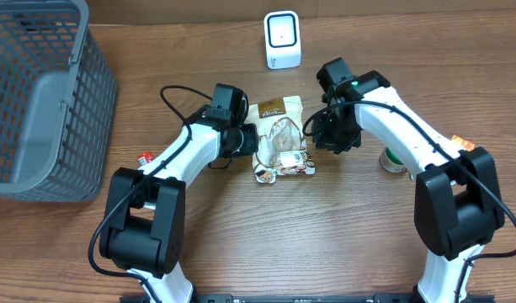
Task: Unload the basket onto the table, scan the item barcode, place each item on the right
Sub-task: 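Bring the left gripper to the PanTree bag beside the right gripper, then grasp the PanTree bag edges with both grippers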
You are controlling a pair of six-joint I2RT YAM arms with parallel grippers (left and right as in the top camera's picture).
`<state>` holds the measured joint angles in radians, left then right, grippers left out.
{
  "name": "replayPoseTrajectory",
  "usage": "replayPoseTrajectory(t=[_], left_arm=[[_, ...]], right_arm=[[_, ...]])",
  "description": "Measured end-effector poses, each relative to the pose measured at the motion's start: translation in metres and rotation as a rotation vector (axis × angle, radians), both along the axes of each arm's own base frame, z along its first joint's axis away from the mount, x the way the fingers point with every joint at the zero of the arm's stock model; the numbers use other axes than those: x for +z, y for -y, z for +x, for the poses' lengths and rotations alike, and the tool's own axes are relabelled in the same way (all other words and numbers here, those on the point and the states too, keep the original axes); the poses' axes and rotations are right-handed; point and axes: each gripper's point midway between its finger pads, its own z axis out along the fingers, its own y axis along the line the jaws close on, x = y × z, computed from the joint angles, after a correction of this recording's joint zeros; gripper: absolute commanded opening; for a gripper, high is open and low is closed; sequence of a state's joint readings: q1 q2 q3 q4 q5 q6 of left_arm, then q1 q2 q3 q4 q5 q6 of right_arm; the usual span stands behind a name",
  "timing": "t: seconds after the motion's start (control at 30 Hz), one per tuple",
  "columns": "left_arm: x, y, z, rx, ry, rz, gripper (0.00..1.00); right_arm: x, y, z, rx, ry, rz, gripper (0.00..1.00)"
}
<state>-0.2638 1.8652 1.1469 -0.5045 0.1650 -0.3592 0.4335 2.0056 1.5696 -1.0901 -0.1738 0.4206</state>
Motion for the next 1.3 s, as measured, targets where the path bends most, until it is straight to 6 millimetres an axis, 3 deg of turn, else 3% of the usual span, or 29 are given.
replayPoseTrajectory(t=[0.23, 0.3, 0.4, 0.6, 0.7, 0.9, 1.07, 1.17, 1.3], left_arm=[[-0.005, -0.009, -0.012, 0.014, -0.058, 0.021, 0.33], [-0.007, -0.015, -0.015, 0.024, -0.072, 0.043, 0.43], [-0.009, -0.029, -0.018, 0.057, -0.096, 0.078, 0.48], [-0.014, -0.054, -0.038, 0.104, -0.190, 0.134, 0.49], [-0.016, -0.057, -0.046, 0.102, -0.223, 0.149, 0.50], [-0.016, -0.062, -0.048, 0.101, -0.227, 0.175, 0.65], [-0.016, -0.074, -0.047, 0.130, -0.234, 0.183, 0.63], [-0.016, -0.077, -0.044, 0.119, -0.226, 0.170, 0.64], [-0.016, -0.075, -0.042, 0.090, -0.213, 0.158, 0.69]], right_arm=[[-0.001, -0.032, -0.002, 0.039, 0.041, 0.031, 0.24], [-0.004, -0.047, 0.000, 0.061, 0.069, 0.048, 0.24], [-0.013, -0.068, -0.002, 0.098, 0.087, 0.062, 0.23], [-0.029, -0.092, -0.027, 0.107, 0.030, 0.043, 0.23], [-0.030, -0.100, -0.040, 0.085, 0.002, 0.035, 0.23], [-0.029, -0.131, -0.070, 0.056, -0.040, 0.056, 0.27], [-0.026, -0.164, -0.098, 0.101, -0.040, 0.090, 0.23], [-0.026, -0.169, -0.107, 0.112, -0.056, 0.093, 0.23], [-0.020, -0.156, -0.094, 0.105, -0.060, 0.079, 0.24]])
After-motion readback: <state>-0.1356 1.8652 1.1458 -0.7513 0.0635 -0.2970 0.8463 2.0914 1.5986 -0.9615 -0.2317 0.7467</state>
